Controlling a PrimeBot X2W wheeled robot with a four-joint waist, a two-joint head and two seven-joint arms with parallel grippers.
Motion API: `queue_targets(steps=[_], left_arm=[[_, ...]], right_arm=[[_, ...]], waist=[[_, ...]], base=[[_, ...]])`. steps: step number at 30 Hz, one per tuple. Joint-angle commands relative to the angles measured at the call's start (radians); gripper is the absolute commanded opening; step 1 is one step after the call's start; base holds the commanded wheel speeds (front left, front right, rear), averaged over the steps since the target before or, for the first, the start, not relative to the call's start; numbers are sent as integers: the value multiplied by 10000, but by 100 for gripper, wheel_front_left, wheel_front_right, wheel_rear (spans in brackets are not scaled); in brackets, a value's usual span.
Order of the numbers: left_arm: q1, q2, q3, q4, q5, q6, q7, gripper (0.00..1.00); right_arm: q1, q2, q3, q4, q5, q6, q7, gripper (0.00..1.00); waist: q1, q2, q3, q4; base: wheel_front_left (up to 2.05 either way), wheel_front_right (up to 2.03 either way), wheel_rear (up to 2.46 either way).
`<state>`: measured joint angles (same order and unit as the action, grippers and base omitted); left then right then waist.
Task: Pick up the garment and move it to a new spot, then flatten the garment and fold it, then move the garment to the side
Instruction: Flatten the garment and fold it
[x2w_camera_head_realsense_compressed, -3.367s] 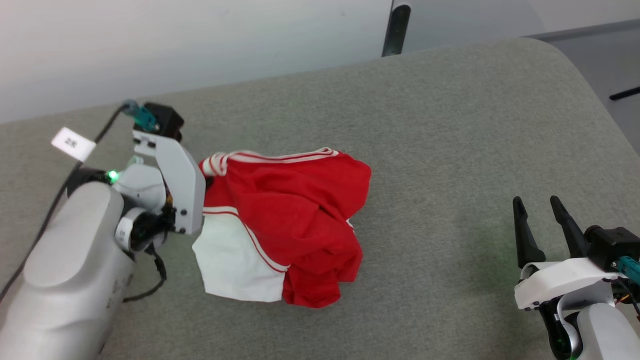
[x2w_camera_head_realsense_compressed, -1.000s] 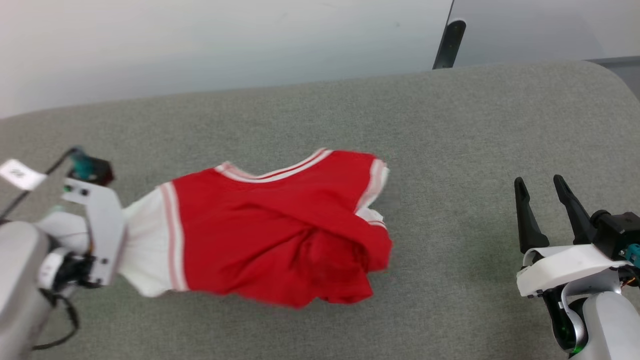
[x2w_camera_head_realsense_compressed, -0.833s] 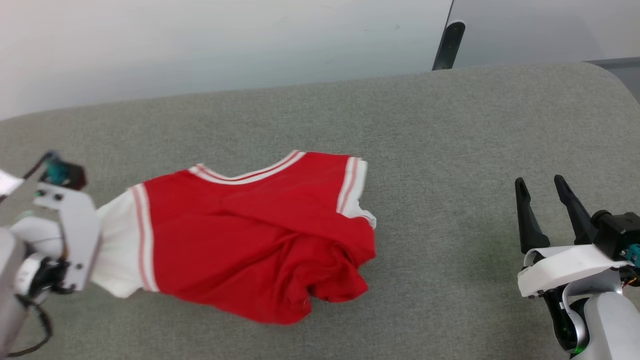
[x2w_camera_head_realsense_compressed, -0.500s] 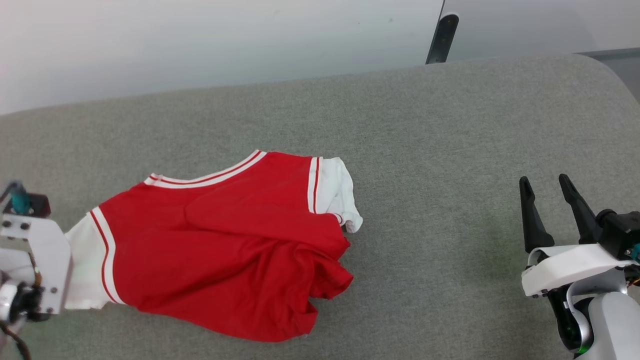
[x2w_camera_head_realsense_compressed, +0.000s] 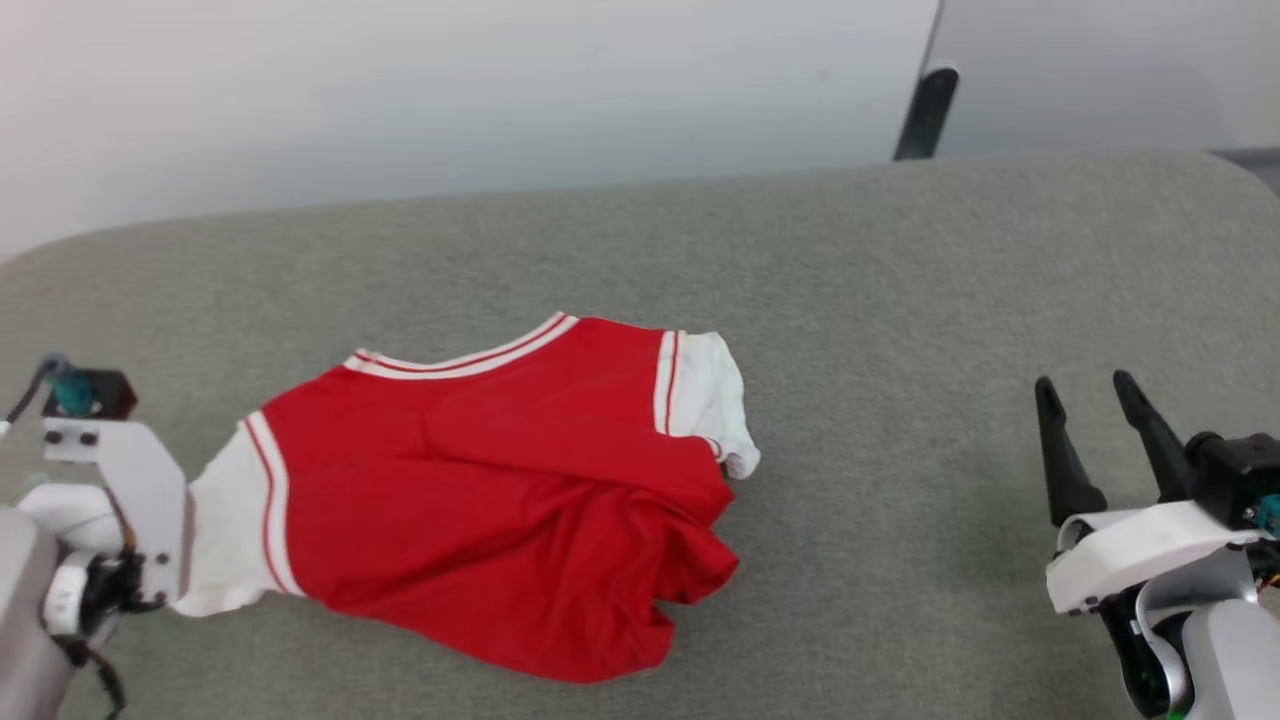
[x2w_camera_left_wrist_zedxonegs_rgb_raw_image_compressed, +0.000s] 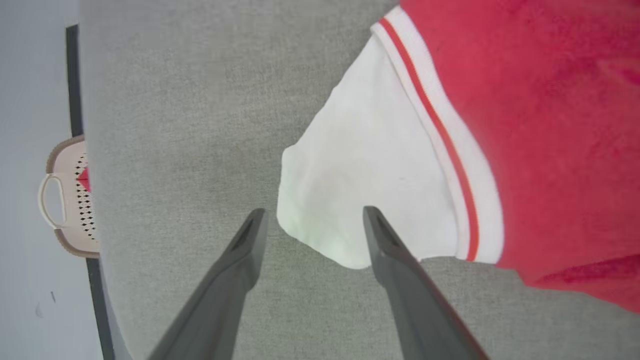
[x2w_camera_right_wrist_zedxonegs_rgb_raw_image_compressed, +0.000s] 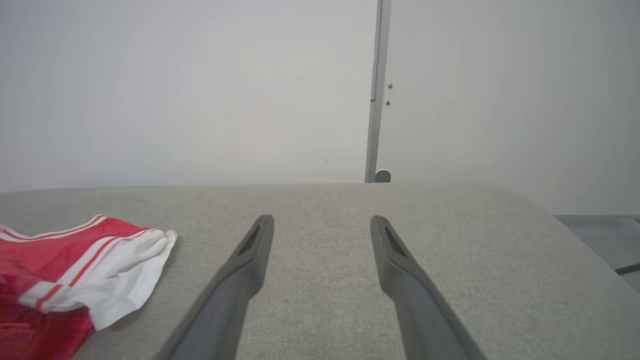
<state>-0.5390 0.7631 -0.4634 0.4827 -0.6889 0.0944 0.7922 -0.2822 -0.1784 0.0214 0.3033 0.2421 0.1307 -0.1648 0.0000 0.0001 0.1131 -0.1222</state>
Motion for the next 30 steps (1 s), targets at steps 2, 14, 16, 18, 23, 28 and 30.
queue_targets(steps=[2,14,16,18,23,28,30], left_arm=[[-74,-231,45,-167,11,99,-351,100],[873,-1798,565,-1797,-384,-237,-4131,100],[1151,-1996,669,-1987,-425,-270,-4786,100],[1428,-2169,747,-2163,-408,-311,-5456,100],[2085,-2332,781,-2550,26,-577,-7333,100],[2479,-2561,778,-2491,312,-567,-8548,100],[2545,-2744,730,-2484,323,-569,-8850,100]], right_arm=[[169,-85,113,-71,100,1,151,100],[657,-306,440,-353,302,1,799,100],[701,-303,467,-373,353,1,909,100],[754,-296,525,-354,468,1,1075,100],[676,-448,511,-248,825,1,1806,100],[473,-680,323,-46,1206,-1,3093,100],[399,-737,172,45,1407,-1,3650,100]], waist=[[0,-1,-578,616],[0,-1,-1505,2251],[0,-1,-1597,2463],[0,-1,-1677,2673],[0,-1,-1750,3223],[0,-1,-1669,3844],[0,-1,-1597,4092]], base=[[0,0,0],[0,0,0],[0,0,0],[0,0,0],[0,0,0],[0,0,0],[0,0,0]])
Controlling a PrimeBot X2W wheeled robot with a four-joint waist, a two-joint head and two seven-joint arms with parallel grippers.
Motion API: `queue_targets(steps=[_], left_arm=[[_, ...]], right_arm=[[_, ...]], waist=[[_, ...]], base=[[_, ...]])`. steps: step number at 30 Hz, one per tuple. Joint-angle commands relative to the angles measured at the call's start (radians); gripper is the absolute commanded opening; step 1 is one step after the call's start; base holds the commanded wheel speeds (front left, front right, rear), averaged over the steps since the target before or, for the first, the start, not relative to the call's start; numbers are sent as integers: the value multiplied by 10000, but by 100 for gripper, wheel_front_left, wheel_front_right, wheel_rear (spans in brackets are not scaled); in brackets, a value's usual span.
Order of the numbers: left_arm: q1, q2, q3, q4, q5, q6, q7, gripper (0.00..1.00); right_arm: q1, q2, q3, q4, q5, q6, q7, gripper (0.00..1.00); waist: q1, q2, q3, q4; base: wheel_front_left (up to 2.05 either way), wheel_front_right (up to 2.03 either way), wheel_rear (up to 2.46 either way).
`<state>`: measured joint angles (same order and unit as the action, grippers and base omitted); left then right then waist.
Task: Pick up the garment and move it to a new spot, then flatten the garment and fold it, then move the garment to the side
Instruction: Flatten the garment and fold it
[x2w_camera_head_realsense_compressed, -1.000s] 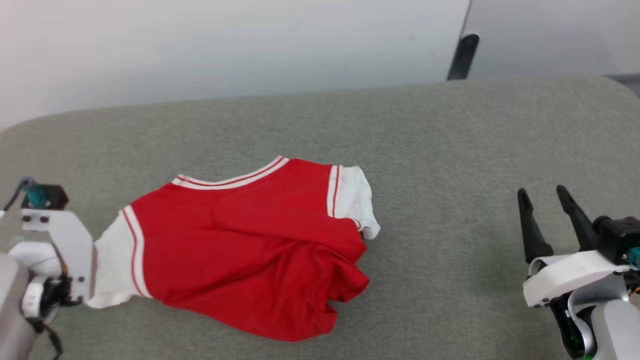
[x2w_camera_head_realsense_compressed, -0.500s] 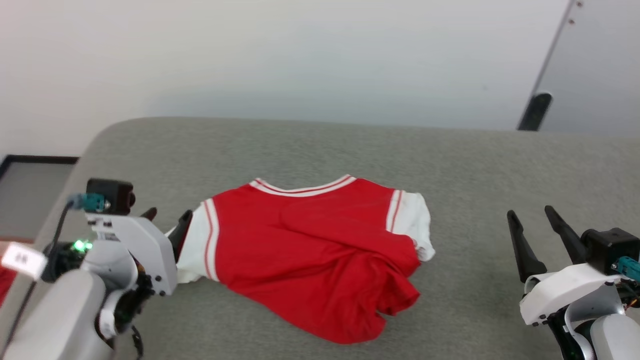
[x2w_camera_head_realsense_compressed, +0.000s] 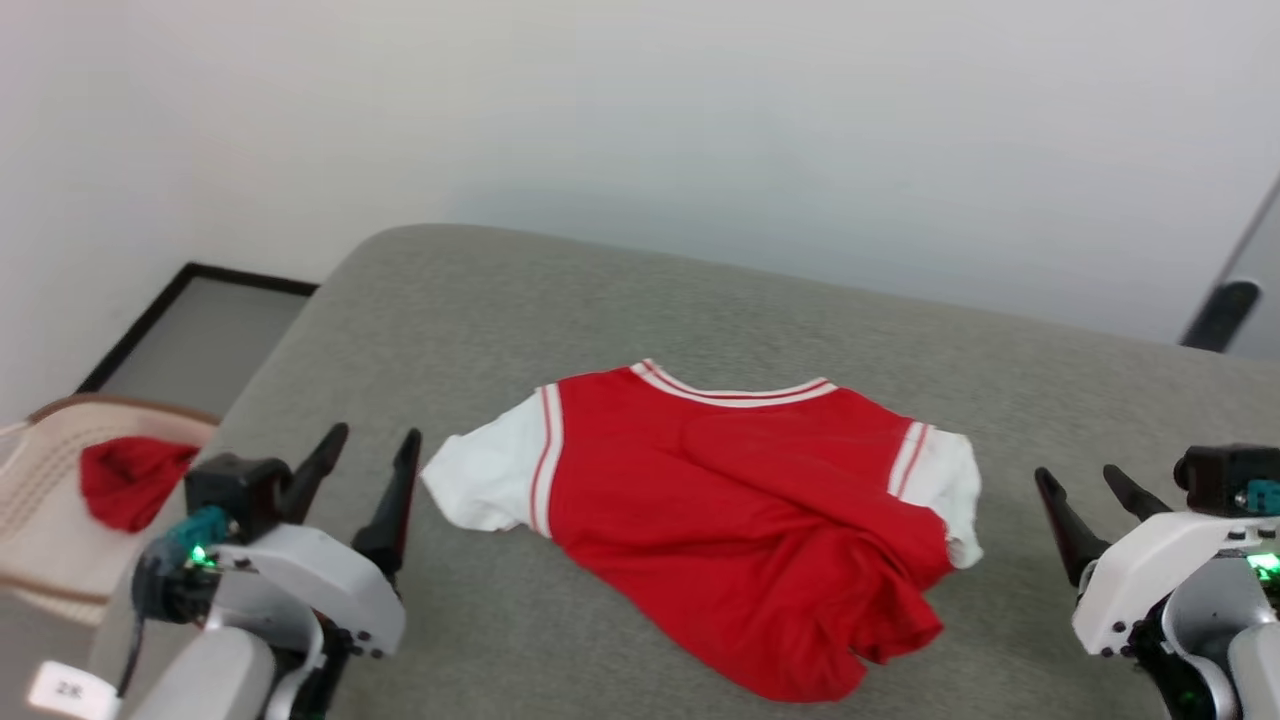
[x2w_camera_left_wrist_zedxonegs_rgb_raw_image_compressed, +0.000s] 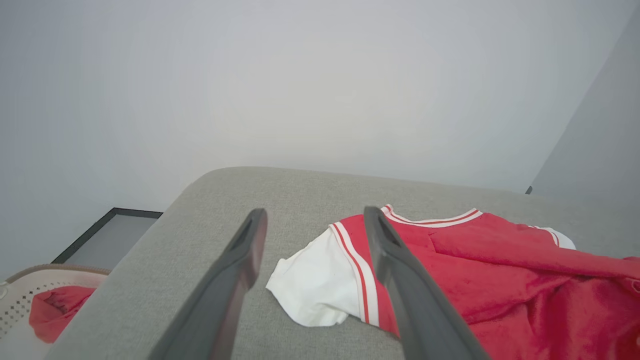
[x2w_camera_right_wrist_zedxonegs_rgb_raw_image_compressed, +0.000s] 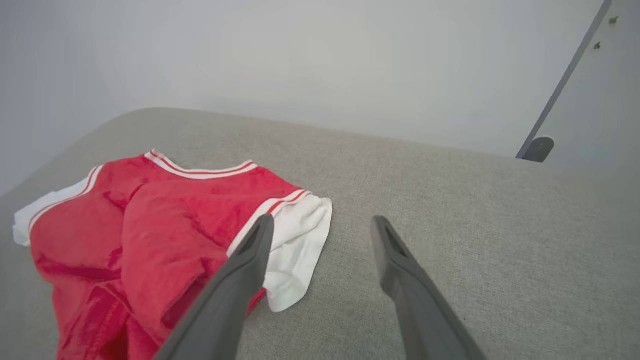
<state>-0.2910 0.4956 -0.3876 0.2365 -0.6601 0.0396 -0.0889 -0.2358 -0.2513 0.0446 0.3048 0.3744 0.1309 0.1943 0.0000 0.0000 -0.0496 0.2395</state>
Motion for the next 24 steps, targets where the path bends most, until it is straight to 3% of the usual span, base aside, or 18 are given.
queue_targets(steps=[1,10,24], left_arm=[[121,-137,-76,-28,83,-36,-168,100],[138,-875,-33,-15,134,271,-1212,100],[-589,-1909,-55,715,305,-184,-1713,100]], right_arm=[[-94,-82,-92,90,118,-3,360,100],[-688,-416,-667,176,179,-3,2588,100],[-1056,-604,-892,506,-261,-3,5035,100]], waist=[[0,0,69,600],[0,0,1098,1605],[0,0,2343,2603]], base=[[0,0,0],[0,0,0],[0,0,0]])
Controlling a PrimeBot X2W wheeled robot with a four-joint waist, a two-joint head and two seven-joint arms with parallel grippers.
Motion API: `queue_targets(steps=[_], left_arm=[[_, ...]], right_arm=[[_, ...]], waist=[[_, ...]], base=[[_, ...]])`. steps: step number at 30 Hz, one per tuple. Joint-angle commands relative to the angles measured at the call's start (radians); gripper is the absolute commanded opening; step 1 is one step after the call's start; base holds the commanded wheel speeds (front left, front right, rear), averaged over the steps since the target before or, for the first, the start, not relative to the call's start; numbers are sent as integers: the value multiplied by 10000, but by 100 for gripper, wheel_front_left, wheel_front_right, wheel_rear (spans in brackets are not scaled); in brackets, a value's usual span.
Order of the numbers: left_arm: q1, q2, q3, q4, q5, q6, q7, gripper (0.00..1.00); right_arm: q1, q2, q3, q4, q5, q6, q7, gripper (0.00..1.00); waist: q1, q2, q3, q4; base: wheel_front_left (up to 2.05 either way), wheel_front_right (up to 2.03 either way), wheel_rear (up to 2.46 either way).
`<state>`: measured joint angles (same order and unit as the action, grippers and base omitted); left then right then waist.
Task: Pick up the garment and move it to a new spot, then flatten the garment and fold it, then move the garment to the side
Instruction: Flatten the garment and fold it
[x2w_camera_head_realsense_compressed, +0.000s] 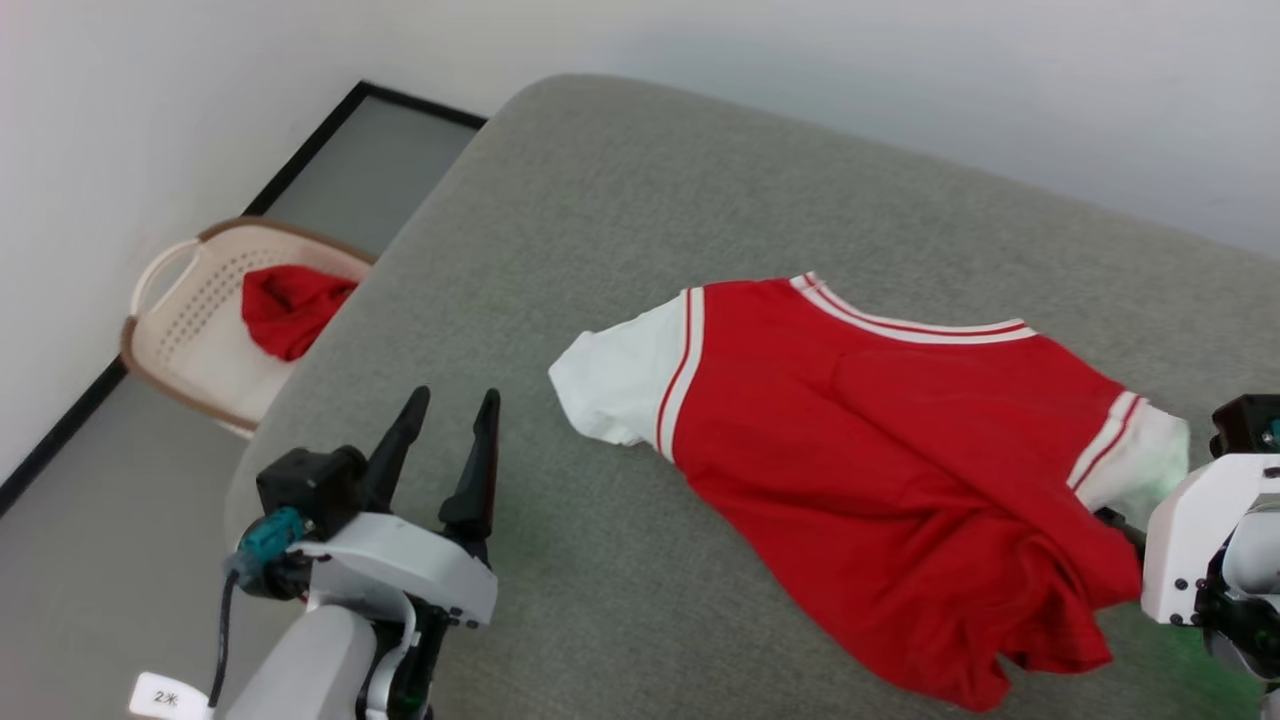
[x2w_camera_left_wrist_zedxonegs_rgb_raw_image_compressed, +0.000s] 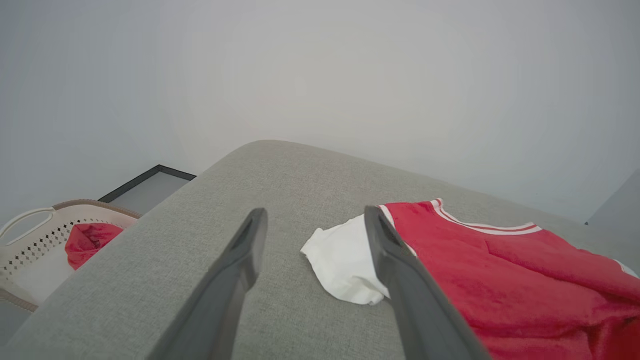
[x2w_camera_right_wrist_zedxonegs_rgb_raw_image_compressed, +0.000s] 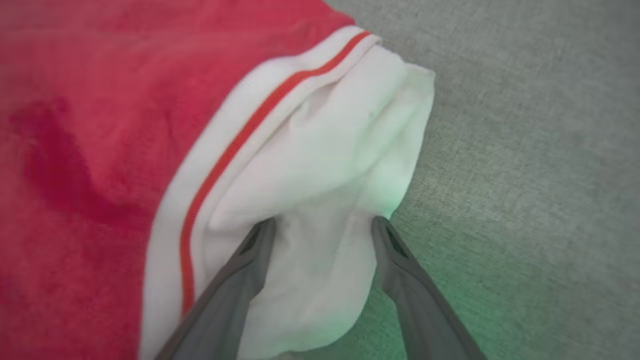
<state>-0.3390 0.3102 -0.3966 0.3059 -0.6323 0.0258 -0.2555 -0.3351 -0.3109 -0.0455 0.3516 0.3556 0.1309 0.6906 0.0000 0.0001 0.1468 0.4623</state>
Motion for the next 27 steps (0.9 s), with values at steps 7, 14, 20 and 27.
queue_targets(steps=[7,14,20,27], left_arm=[[-254,-420,265,345,97,-290,-91,100],[-176,-555,650,597,221,-482,-91,100],[-11,-524,920,684,312,-608,-79,100],[270,-497,1066,699,469,-654,-78,100]], right_arm=[[-99,22,31,522,-573,-6,599,100],[-464,-35,-226,700,-1005,-7,393,0],[-538,-374,-392,329,-788,-7,518,0],[-273,-866,-691,-352,-614,-7,545,0]], waist=[[0,-1,693,610],[0,-1,616,487],[0,-1,325,139],[0,-1,-148,-564]], base=[[0,0,0],[0,0,0],[0,0,0],[0,0,0]])
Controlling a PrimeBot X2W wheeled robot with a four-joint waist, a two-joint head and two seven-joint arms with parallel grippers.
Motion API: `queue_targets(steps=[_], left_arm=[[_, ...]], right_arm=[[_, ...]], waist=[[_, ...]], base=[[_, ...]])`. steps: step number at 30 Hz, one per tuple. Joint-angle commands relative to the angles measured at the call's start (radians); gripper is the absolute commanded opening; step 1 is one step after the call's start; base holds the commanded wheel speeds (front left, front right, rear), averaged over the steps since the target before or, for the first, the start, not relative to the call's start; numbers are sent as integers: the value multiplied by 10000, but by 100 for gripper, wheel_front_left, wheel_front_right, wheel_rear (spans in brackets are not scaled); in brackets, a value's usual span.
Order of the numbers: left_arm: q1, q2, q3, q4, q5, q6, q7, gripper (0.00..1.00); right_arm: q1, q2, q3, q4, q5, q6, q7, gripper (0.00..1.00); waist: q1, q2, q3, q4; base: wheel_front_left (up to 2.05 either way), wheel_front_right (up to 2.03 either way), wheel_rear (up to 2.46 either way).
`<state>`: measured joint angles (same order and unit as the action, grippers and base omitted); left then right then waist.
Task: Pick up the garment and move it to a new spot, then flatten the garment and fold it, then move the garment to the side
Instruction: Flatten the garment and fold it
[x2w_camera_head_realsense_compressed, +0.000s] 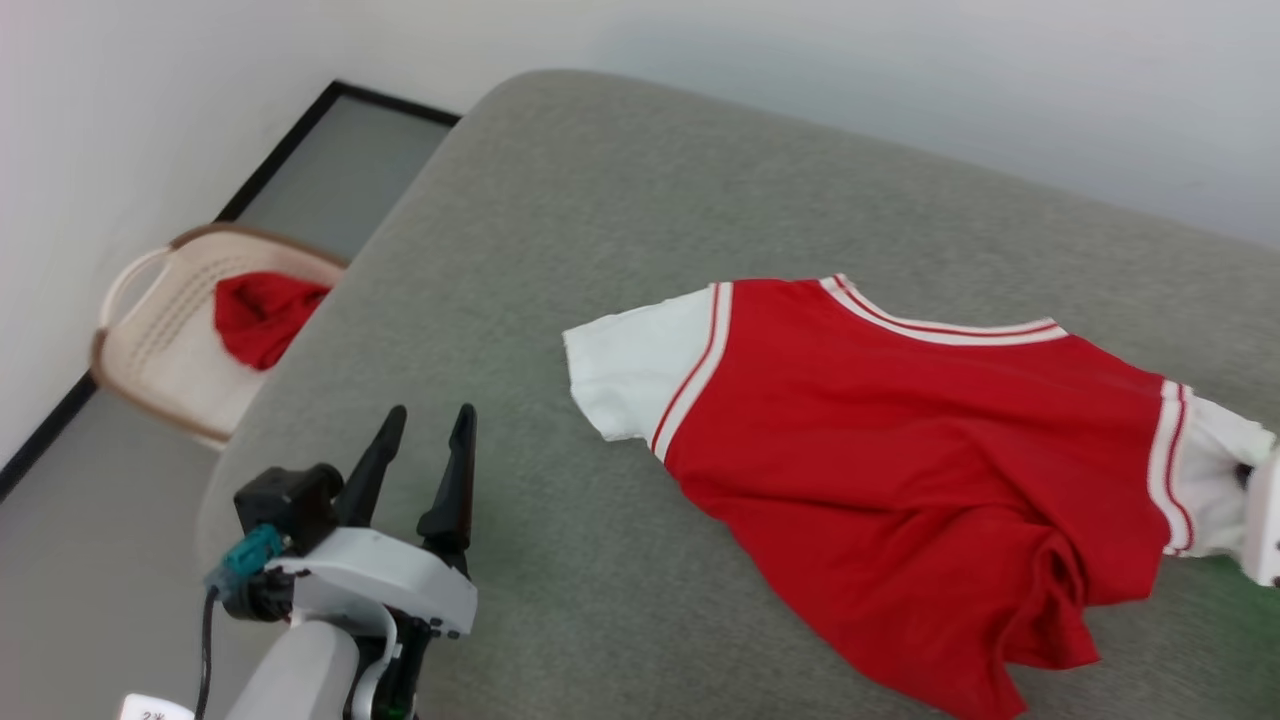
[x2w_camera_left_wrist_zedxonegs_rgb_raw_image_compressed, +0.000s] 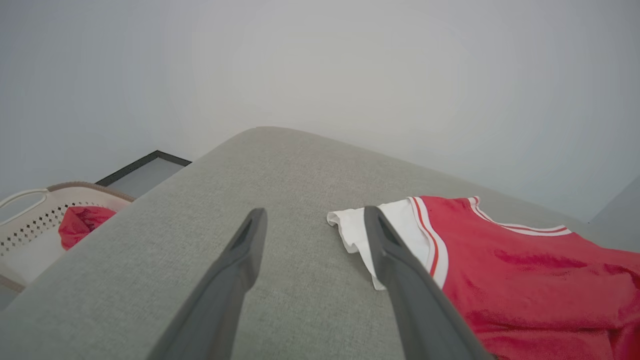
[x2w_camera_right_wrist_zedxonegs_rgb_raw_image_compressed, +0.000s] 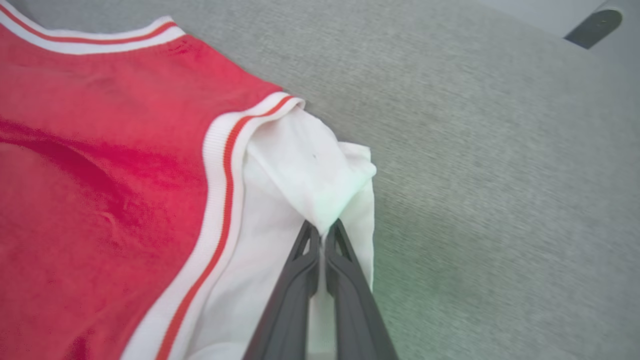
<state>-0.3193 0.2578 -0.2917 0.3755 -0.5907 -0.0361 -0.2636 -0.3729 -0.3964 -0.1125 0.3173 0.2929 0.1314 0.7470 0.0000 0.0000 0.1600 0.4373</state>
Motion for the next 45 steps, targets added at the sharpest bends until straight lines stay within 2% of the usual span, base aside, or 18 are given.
queue_targets(steps=[1,12,17,19,21,22,26,31,38,45], left_arm=[[113,50,19,-1,85,-33,2,100],[485,211,-34,-213,115,70,77,100],[539,246,-110,-334,104,119,185,100],[523,269,-107,-380,84,142,224,100],[499,273,-112,-413,46,173,253,100],[493,283,-130,-423,49,167,292,100],[497,373,-163,-482,54,186,392,100],[589,558,-45,-666,-10,297,489,100],[752,930,214,-1142,-98,541,681,100],[810,1391,372,-1728,-229,621,1168,100]], right_arm=[[165,-81,-77,-57,15,-13,-18,0],[1151,-714,-1212,-428,-83,-13,145,0],[1478,-683,-1727,-317,-238,-13,-60,0],[1447,-480,-1829,-91,-231,-13,-229,2],[1319,-384,-1765,117,-339,-13,-491,44],[1243,-304,-1765,285,-371,-13,-606,100],[924,-79,-1553,771,-478,-13,-1031,100],[706,-116,-1166,699,-326,-13,-1579,100],[1080,157,-701,-464,-19,-13,-3042,100],[1788,936,-506,-1717,-250,-13,-4965,100]], waist=[[0,0,-350,-426],[0,0,-807,-1433],[0,0,-779,-1703],[0,0,-745,-1801],[0,0,-719,-1898],[0,0,-713,-1951],[0,0,-758,-2177],[0,0,-854,-2571],[0,0,-1018,-3308],[0,0,-1067,-4165]], base=[[0,0,0],[0,0,0],[0,0,0],[0,0,0],[0,0,0],[0,0,0],[0,0,0],[0,0,0],[0,0,0],[0,0,0]])
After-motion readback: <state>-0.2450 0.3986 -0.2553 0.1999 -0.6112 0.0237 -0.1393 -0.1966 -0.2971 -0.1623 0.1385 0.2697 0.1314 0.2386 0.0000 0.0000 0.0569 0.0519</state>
